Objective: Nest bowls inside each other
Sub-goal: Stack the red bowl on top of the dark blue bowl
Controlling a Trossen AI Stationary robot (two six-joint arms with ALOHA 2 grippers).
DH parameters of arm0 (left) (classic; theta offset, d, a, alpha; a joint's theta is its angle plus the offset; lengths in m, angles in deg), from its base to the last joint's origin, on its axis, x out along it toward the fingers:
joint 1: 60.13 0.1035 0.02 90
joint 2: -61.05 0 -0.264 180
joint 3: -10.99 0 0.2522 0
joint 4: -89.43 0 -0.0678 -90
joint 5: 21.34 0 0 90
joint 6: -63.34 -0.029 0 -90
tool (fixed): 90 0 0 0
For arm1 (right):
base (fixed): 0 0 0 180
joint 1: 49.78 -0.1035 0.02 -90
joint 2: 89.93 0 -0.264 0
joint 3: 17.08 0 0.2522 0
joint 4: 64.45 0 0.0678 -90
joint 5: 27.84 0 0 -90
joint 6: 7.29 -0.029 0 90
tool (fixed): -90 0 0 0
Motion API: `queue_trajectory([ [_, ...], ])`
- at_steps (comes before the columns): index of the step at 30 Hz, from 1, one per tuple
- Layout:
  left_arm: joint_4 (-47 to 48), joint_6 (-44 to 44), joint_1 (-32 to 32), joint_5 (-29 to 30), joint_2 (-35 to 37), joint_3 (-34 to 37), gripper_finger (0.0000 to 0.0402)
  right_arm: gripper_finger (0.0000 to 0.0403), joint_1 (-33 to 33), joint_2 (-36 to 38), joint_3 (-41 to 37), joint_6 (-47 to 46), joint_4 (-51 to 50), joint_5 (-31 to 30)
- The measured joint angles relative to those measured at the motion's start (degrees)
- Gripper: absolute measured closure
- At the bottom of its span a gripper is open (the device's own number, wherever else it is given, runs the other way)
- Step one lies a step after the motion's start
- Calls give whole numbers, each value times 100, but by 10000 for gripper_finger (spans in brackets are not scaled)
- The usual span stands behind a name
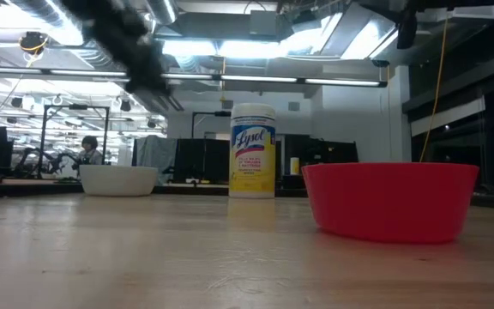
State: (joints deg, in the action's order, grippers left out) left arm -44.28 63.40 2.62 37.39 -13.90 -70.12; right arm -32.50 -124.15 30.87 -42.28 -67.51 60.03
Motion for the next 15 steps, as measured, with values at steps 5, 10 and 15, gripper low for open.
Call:
queue_trajectory([
  [5,-366,762,-1920,291,458,-224,329,243,2,-308,-1,13,158,92],
  [10,-729,1570,-3978,1386,371,-238,328,243,2,-551,1,141,847,309],
  [15,-747,2334,-5380,2235,-204,-237,302,243,-6,-692,1,-234,532,938],
])
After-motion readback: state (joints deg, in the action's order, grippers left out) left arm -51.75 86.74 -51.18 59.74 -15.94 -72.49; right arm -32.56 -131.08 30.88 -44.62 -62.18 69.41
